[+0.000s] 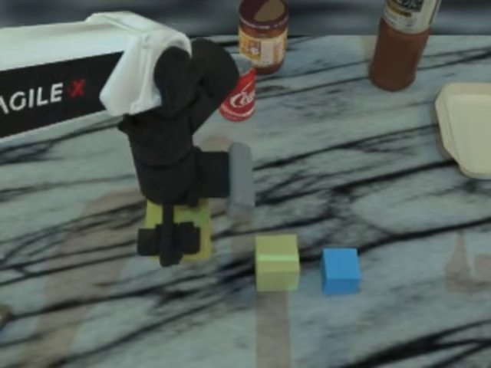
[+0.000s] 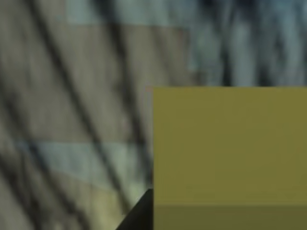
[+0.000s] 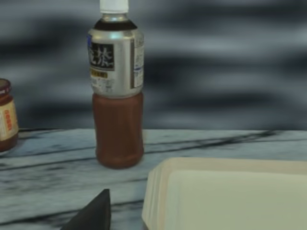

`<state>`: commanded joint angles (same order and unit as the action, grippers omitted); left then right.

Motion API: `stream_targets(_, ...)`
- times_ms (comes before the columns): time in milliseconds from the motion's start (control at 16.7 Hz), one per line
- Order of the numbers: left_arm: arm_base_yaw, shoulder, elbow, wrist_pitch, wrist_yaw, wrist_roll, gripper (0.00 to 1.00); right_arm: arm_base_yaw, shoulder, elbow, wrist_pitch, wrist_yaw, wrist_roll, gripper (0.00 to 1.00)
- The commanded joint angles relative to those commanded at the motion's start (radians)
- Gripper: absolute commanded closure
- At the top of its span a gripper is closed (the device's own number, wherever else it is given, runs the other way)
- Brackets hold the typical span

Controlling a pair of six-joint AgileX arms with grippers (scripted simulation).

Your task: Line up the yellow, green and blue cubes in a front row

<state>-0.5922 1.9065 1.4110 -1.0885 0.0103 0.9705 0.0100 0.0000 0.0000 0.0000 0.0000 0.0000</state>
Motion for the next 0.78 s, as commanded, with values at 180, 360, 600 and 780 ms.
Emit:
stream_targets(180, -0.004, -0.024, -0.024, 0.009, 0.000, 0.010, 1.00, 0.000, 0.000, 0.000, 0.000, 0.000, 0.000, 0.00)
stream_targets(360, 0.001, -0.018, -0.024, 0.010, 0.000, 0.010, 1.00, 0.000, 0.000, 0.000, 0.000, 0.000, 0.000, 0.00)
stream_targets(600, -0.007, 0.022, -0.087, 0.108, 0.000, 0.012, 1.00, 0.000, 0.000, 0.000, 0.000, 0.000, 0.000, 0.00)
stream_targets(780, -0.010, 0.065, -0.151, 0.219, 0.001, 0.007, 1.00, 0.000, 0.000, 0.000, 0.000, 0.000, 0.000, 0.00)
